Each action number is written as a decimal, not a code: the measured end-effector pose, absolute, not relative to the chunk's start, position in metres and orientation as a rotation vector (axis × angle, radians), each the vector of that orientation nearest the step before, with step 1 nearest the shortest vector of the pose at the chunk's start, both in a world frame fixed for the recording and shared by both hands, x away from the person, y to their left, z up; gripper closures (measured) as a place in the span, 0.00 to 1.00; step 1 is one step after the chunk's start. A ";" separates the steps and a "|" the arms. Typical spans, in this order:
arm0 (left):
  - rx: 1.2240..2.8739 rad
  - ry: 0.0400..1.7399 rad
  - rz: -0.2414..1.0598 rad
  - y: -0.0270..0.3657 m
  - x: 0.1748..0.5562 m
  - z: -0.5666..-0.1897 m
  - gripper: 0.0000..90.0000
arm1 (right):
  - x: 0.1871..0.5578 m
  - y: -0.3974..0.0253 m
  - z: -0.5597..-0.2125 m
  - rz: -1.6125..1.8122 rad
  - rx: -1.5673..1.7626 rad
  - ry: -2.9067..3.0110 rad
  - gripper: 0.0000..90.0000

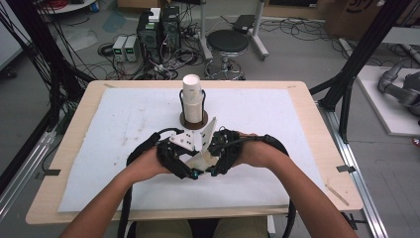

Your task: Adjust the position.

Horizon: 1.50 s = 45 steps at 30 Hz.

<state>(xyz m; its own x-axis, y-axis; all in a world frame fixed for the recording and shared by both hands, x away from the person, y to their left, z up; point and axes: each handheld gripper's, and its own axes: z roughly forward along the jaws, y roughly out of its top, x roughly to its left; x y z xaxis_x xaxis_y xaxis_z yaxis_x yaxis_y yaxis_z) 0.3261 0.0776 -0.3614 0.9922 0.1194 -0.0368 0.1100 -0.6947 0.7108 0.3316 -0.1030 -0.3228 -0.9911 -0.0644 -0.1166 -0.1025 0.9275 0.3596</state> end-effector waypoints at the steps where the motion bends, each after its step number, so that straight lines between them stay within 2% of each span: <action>1: 2.330 0.170 0.017 0.078 0.326 -0.361 0.42 | 0.332 -0.103 -0.323 0.578 -0.136 2.984 0.38; 4: 2.305 0.184 0.016 0.081 0.327 -0.361 0.40 | 0.332 -0.105 -0.323 0.643 -0.112 2.968 0.33; 6: 2.269 0.213 0.019 0.089 0.329 -0.362 0.40 | 0.335 -0.113 -0.318 0.769 -0.040 2.921 0.25; 13: 2.172 0.297 0.024 0.107 0.331 -0.371 0.39 | 0.339 -0.146 -0.309 1.118 0.149 2.810 0.25; 20: 1.971 0.431 0.075 0.142 0.329 -0.385 0.38 | 0.339 -0.191 -0.319 1.355 0.376 2.632 0.24; 27: 1.848 0.501 0.176 0.167 0.326 -0.393 0.37 | 0.336 -0.228 -0.351 1.421 0.611 2.484 0.23; 38: 1.665 0.578 0.319 0.198 0.319 -0.398 0.36 | 0.327 -0.254 -0.387 1.397 0.720 2.356 0.23; 45: 1.572 0.601 0.399 0.221 0.316 -0.401 0.35 | 0.322 -0.269 -0.396 1.402 0.786 2.283 0.23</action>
<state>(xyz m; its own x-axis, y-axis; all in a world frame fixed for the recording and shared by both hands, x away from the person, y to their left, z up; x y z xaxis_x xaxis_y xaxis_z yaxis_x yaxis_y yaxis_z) 0.3160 0.2208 -0.4013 0.7986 0.5933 -0.1008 0.1381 -0.0178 0.9903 0.3219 -0.2688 -0.3965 -0.7855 0.6188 -0.0061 0.2745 0.3573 0.8927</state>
